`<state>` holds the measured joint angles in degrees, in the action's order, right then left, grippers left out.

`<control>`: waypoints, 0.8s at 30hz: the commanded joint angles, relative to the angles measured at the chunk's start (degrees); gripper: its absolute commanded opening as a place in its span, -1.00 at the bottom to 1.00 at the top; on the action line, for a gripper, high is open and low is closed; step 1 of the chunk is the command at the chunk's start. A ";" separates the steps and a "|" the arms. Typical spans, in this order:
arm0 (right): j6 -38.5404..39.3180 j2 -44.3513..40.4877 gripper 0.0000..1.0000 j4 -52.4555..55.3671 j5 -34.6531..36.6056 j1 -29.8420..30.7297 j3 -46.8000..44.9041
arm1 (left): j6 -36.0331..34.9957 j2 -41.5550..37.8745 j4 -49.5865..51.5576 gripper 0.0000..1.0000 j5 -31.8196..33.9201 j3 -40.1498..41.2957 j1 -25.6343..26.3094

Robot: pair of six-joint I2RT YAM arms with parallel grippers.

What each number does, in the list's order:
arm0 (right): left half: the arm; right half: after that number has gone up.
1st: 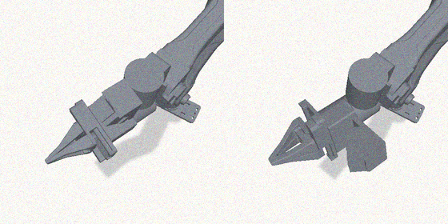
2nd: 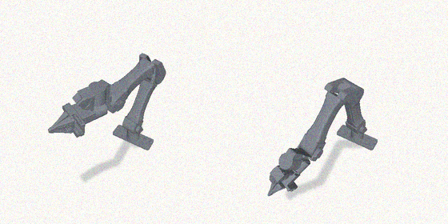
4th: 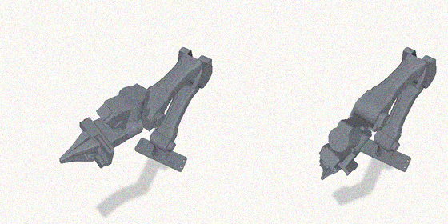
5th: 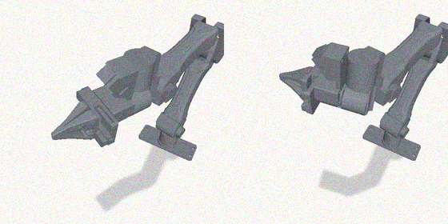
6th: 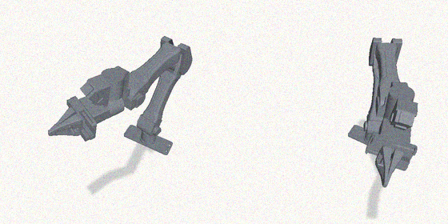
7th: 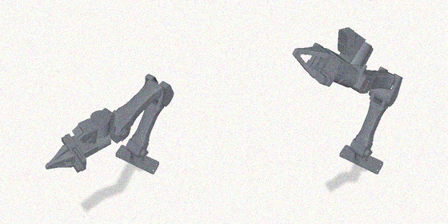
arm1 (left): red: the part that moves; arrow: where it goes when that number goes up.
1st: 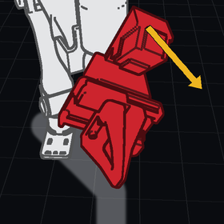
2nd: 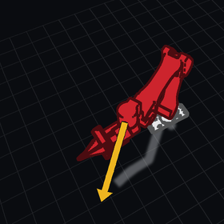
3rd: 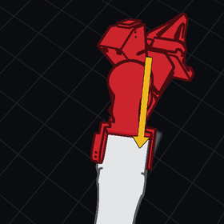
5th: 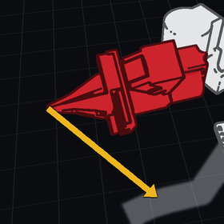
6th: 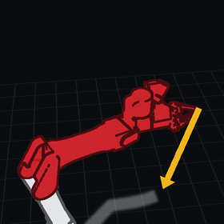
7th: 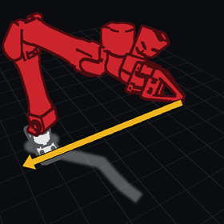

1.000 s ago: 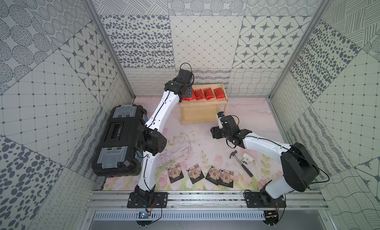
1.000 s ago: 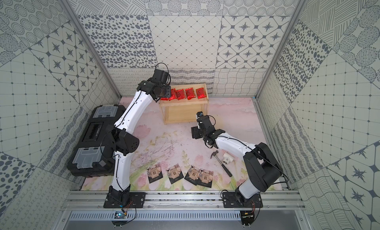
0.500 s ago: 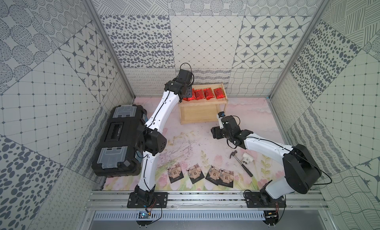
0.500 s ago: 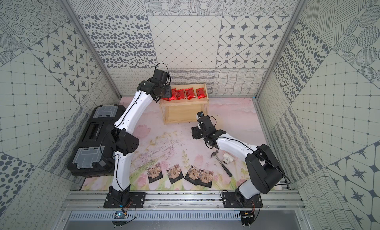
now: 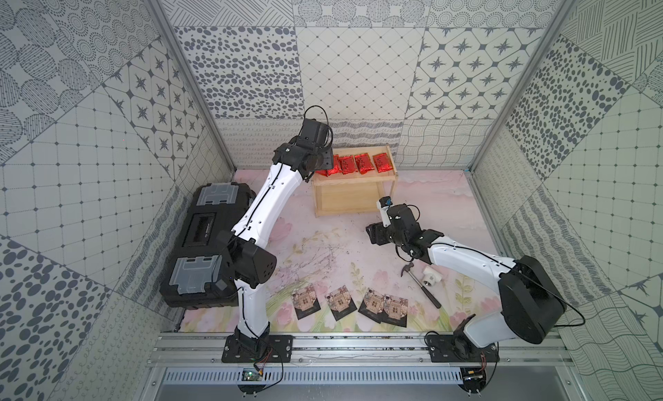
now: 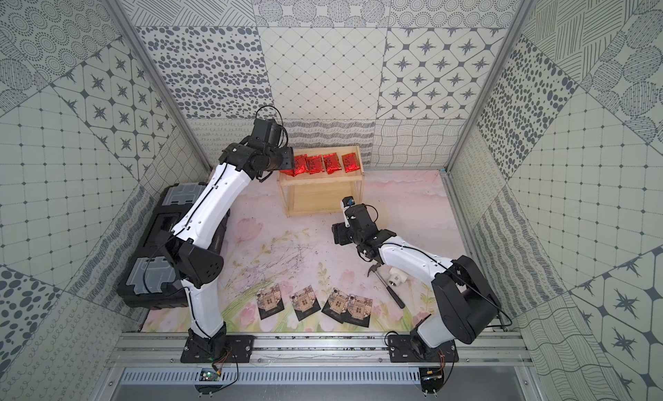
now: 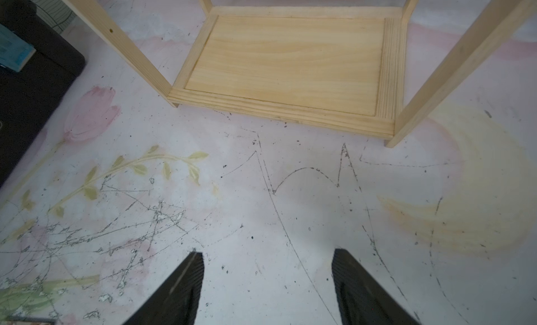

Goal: Place the tea bags on the shelf by color
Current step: Place the tea bag on the shelf.

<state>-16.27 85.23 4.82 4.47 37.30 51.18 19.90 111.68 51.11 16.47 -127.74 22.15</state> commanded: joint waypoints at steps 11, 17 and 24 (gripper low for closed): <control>0.46 -0.35 0.49 -3.32 0.49 1.90 0.14 | 4.34 6.17 -7.16 0.28 -7.93 -5.02 -3.92; 1.24 -1.39 0.50 -2.54 2.13 1.80 -0.27 | 4.43 9.08 -6.50 0.28 -7.88 -7.97 -4.05; 1.29 -1.34 0.50 -2.14 2.28 1.79 -0.21 | 4.69 9.51 -5.66 0.28 -6.72 -7.68 -4.10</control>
<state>-15.84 85.10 3.70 5.89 38.92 51.00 23.97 120.84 46.54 10.44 -134.78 18.37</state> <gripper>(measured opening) 0.748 0.640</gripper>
